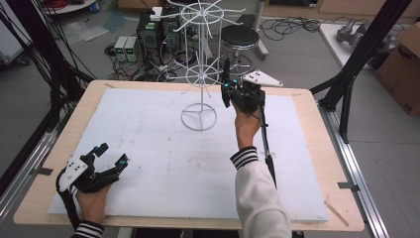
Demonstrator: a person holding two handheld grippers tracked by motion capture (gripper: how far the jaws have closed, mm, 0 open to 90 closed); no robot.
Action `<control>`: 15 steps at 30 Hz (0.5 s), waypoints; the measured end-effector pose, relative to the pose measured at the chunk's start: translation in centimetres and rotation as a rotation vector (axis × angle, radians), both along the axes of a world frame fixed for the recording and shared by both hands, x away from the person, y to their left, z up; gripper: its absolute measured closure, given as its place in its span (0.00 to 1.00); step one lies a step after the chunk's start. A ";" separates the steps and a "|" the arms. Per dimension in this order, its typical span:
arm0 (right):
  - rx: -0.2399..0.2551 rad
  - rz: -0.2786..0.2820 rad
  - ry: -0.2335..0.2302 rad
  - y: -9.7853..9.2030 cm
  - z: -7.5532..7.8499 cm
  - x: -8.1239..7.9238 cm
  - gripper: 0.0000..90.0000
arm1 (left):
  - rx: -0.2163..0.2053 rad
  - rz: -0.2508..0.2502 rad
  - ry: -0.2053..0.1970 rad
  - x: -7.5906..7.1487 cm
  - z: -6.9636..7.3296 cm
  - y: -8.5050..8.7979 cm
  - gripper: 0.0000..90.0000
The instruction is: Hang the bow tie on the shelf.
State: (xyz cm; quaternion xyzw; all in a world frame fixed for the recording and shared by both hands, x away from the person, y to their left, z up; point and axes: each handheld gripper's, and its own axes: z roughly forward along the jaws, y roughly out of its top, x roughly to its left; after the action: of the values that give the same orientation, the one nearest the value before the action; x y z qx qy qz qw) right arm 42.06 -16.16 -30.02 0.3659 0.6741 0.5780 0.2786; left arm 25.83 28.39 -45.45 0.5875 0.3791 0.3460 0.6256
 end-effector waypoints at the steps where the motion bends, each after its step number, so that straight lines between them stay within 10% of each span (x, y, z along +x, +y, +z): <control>1: -0.002 -0.002 0.002 0.1 0.0 0.0 0.96 | 0.000 0.000 0.000 0.0 0.0 0.0 0.20; 15: -0.009 0.006 0.011 0.7 -0.3 0.4 0.94 | -0.002 0.000 -0.001 0.0 0.0 0.0 0.20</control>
State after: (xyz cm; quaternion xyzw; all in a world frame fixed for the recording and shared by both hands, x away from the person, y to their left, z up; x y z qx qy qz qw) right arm 42.43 -15.50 -30.32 0.3655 0.6794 0.5739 0.2748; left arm 25.84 28.40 -45.46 0.5869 0.3791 0.3457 0.6264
